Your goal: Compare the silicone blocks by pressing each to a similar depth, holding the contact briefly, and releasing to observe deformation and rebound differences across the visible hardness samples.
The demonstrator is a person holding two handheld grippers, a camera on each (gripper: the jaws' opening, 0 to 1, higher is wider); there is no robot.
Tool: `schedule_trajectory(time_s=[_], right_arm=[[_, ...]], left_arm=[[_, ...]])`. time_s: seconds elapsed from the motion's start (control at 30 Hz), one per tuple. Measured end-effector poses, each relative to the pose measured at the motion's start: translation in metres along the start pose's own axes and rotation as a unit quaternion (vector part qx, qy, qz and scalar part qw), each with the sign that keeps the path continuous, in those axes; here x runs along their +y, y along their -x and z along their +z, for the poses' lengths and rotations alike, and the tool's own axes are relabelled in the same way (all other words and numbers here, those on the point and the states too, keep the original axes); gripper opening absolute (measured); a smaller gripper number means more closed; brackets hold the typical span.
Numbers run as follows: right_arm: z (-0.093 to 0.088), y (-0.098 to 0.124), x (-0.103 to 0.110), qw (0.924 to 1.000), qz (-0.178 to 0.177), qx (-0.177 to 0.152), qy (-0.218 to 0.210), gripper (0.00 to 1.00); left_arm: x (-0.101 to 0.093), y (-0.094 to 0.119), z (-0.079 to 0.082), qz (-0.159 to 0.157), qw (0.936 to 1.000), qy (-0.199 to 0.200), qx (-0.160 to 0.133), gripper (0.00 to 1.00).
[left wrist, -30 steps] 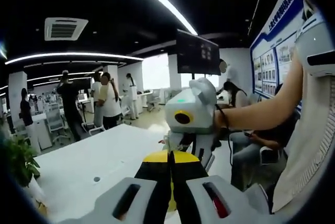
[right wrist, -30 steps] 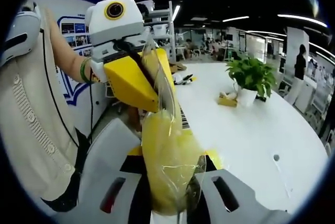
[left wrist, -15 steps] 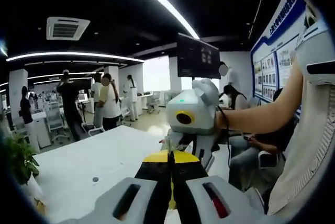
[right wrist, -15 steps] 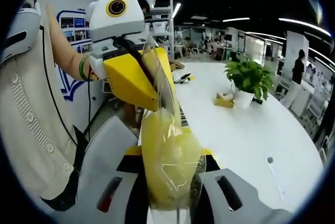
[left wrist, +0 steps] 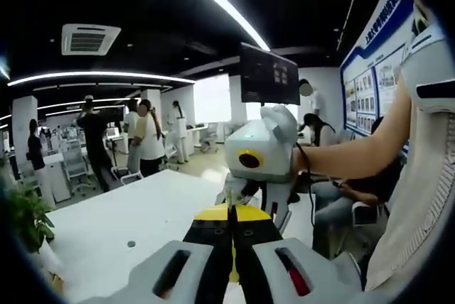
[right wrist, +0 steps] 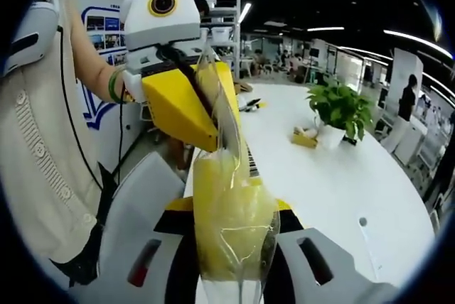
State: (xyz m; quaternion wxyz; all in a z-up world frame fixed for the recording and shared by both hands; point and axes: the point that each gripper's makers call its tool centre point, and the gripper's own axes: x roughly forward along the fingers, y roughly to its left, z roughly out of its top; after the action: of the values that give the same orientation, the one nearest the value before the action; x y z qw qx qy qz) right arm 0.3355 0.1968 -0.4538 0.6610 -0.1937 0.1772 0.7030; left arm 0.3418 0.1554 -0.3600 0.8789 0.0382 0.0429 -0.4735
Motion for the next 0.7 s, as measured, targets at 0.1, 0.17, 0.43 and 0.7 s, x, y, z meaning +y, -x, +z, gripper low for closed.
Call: schedule_trajectory(time_s=[0.1, 0.17, 0.43, 0.7], right_arm=[[-0.0001, -0.0004, -0.0012, 1.0, 0.001, 0.0, -0.001, 0.24], [-0.0002, -0.0007, -0.0017, 1.0, 0.003, -0.001, 0.0, 0.24], [-0.0033, -0.0049, -0.0025, 0.9999, 0.012, 0.003, 0.001, 0.26], [-0.0051, -0.009, -0.0044, 0.9998, 0.019, 0.003, 0.0, 0.27]], left_arm=[[0.0012, -0.0009, -0.0004, 0.003, 1.0, 0.003, 0.0, 0.0], [0.0024, -0.0011, -0.0006, 0.004, 1.0, 0.004, 0.0, 0.0], [0.0042, -0.0017, -0.0051, 0.009, 0.9999, 0.007, 0.006, 0.0], [0.0073, -0.0009, -0.0087, 0.015, 0.9998, 0.015, 0.007, 0.0]])
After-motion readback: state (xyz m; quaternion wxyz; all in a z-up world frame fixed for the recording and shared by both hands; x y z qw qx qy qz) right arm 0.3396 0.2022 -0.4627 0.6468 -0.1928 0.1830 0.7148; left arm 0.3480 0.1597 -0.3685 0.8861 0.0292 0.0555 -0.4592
